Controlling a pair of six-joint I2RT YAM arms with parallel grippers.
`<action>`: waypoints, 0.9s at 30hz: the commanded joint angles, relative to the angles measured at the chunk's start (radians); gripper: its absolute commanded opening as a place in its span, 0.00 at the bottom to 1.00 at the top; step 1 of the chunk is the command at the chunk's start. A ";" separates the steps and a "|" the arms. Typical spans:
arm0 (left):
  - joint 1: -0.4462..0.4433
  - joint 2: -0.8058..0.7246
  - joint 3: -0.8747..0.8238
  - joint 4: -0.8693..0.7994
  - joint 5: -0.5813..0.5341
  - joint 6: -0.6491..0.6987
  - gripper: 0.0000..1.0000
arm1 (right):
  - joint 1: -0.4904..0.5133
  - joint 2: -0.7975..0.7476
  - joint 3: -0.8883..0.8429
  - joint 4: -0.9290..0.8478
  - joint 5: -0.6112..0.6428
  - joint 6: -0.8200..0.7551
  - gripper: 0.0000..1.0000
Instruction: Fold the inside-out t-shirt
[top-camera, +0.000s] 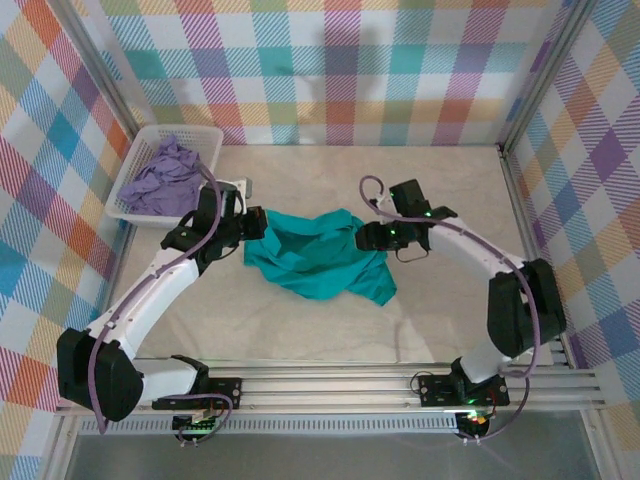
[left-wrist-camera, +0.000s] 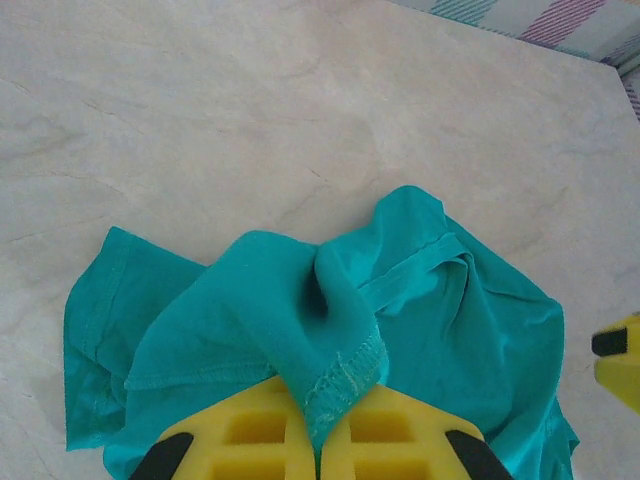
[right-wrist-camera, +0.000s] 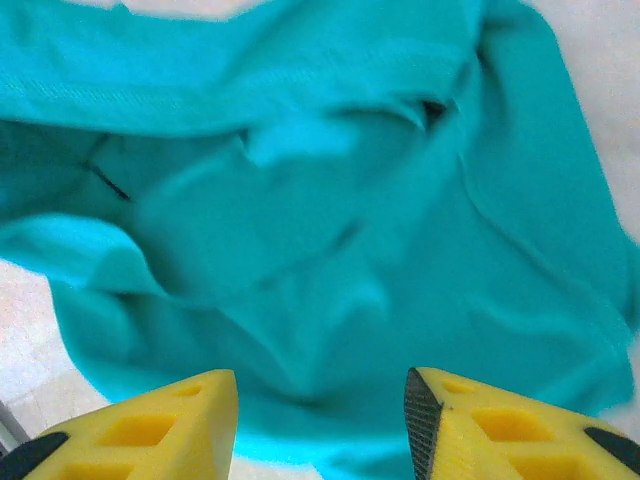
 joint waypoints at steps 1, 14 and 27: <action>-0.003 -0.028 -0.014 0.027 -0.011 -0.014 0.00 | 0.006 0.134 0.122 0.024 0.029 -0.045 0.47; -0.003 -0.046 -0.016 0.015 -0.030 0.000 0.00 | 0.008 0.474 0.455 -0.102 0.078 -0.078 0.47; -0.003 -0.055 -0.021 0.015 -0.037 0.007 0.00 | 0.012 0.541 0.554 -0.217 0.053 -0.078 0.41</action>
